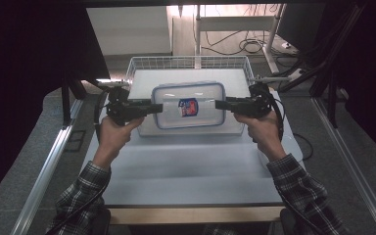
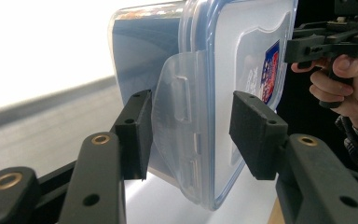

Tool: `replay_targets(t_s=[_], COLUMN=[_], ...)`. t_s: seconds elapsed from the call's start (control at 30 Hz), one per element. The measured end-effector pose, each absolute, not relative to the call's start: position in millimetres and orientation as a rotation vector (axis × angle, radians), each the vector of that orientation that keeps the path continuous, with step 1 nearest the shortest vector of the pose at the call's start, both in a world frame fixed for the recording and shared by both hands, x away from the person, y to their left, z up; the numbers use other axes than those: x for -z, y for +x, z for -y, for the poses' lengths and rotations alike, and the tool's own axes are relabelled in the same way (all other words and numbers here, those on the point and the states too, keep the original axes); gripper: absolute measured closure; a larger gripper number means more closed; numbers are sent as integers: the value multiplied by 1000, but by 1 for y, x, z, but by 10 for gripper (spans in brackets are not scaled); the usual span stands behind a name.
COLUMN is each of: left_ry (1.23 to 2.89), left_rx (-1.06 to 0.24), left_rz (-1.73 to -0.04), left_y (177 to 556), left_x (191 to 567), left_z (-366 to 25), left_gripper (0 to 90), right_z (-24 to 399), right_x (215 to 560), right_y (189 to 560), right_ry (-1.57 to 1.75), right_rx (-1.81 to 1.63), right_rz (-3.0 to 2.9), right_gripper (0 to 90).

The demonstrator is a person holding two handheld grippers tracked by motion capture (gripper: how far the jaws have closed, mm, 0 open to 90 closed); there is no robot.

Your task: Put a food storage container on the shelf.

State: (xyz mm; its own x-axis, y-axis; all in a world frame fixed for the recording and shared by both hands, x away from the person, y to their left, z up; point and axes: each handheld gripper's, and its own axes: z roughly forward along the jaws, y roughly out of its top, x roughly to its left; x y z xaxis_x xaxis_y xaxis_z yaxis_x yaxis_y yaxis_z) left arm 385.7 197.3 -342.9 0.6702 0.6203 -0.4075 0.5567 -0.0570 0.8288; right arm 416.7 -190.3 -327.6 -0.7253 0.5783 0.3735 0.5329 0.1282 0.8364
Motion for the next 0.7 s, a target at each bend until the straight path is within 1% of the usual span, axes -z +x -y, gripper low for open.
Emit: replay_targets(t_s=[0.37,0.7], left_ry=[1695,1677], left_rx=[-72,-50], left_rz=[-969,-987], left_y=[416,446], left_x=[313,306], left_z=[-204,-207], left_gripper=[502,501], right_z=[184,181], right_x=[305,294], right_y=[444,471], right_ry=[1163,1205], right_rx=[-1733,-1725], right_rz=[-2289,-2280], right_gripper=[521,519])
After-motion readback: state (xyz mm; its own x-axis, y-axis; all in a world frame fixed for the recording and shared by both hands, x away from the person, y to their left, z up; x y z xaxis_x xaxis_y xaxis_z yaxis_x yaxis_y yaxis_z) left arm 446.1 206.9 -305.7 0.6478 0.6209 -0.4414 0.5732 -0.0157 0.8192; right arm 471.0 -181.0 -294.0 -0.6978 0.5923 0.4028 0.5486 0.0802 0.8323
